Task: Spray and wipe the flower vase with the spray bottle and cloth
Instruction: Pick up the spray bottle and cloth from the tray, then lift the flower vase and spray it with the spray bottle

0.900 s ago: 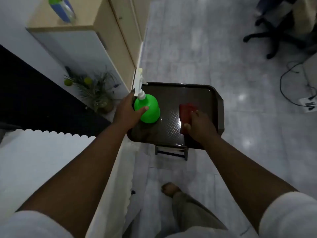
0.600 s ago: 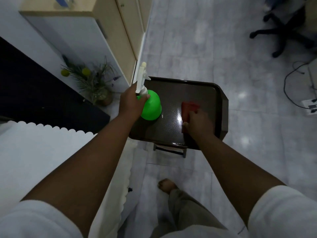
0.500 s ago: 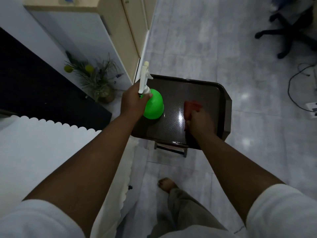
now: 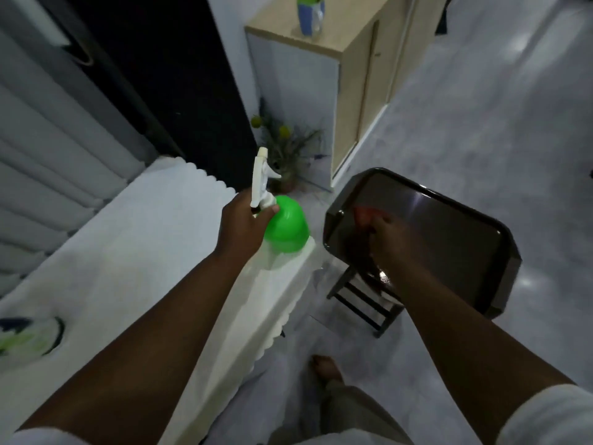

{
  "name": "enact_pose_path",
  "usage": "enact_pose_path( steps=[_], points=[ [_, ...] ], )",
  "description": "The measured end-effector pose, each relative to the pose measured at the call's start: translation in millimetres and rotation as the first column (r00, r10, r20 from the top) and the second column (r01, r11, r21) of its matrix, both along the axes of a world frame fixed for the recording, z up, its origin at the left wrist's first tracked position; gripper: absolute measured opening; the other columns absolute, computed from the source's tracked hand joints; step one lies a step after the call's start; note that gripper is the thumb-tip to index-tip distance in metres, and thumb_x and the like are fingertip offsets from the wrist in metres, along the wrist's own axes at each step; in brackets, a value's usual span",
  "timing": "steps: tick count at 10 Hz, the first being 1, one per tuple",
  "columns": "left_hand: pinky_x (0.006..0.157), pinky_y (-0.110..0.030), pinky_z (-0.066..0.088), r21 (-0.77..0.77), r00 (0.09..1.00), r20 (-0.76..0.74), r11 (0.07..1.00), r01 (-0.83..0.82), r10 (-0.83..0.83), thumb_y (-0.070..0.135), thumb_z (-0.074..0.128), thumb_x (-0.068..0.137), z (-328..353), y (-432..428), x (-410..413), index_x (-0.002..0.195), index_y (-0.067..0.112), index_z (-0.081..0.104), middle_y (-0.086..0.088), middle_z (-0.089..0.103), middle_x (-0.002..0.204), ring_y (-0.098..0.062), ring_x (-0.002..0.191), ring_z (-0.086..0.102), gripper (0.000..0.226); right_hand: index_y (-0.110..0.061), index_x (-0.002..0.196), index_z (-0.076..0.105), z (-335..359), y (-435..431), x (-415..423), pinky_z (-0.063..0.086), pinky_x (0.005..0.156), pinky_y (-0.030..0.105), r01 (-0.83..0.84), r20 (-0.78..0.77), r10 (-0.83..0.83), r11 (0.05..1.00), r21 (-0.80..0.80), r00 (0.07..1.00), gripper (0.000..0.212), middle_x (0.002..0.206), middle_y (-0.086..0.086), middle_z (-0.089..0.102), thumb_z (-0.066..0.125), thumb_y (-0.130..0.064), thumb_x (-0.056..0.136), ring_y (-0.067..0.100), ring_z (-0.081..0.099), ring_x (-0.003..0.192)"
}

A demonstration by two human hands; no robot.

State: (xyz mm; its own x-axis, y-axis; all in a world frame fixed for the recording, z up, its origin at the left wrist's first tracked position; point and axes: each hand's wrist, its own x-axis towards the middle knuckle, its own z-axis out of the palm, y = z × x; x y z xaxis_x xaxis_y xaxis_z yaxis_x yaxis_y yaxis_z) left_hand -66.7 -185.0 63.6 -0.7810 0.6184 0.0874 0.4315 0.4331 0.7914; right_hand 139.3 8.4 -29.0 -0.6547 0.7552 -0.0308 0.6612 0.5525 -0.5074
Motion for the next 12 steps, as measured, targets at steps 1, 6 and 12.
enact_pose_path(
  steps=[1,6,12],
  points=[
    [0.084,-0.038,0.054,0.009,0.989,-0.029,0.989,-0.148,0.148,0.024,0.072,0.079,12,-90,-15,0.107,0.017,0.067,-0.004,0.071,0.098,-0.024,0.092,0.067,0.029,-0.036,0.115,0.064,17,-45,-50,0.044,0.077,0.004,-0.237,-0.048,0.237,0.972,0.008,0.970,0.027,0.099,-0.024,0.061,0.047,-0.041,0.094,-0.013,0.058,0.090],
    [0.089,-0.036,0.052,-0.081,0.629,-0.094,0.623,-0.778,0.772,0.018,0.074,0.080,11,-485,27,0.103,0.015,0.068,-0.003,0.073,0.102,-0.022,0.098,0.068,0.024,-0.019,0.103,0.067,27,-325,-201,0.056,0.060,0.035,-0.760,0.001,0.770,0.629,0.163,0.638,0.048,0.071,0.003,0.065,0.035,-0.011,0.067,0.026,0.062,0.065],
    [0.083,-0.040,0.054,-0.079,0.536,-0.018,0.533,-0.842,0.844,0.037,0.066,0.076,-13,-553,57,0.099,0.017,0.068,0.000,0.072,0.094,-0.020,0.088,0.069,0.031,-0.012,0.096,0.071,-1,-380,-189,0.046,0.076,0.042,-0.756,0.290,0.709,0.527,0.390,0.643,0.025,0.103,0.008,0.071,0.063,-0.030,0.080,0.040,0.057,0.100]
  ],
)
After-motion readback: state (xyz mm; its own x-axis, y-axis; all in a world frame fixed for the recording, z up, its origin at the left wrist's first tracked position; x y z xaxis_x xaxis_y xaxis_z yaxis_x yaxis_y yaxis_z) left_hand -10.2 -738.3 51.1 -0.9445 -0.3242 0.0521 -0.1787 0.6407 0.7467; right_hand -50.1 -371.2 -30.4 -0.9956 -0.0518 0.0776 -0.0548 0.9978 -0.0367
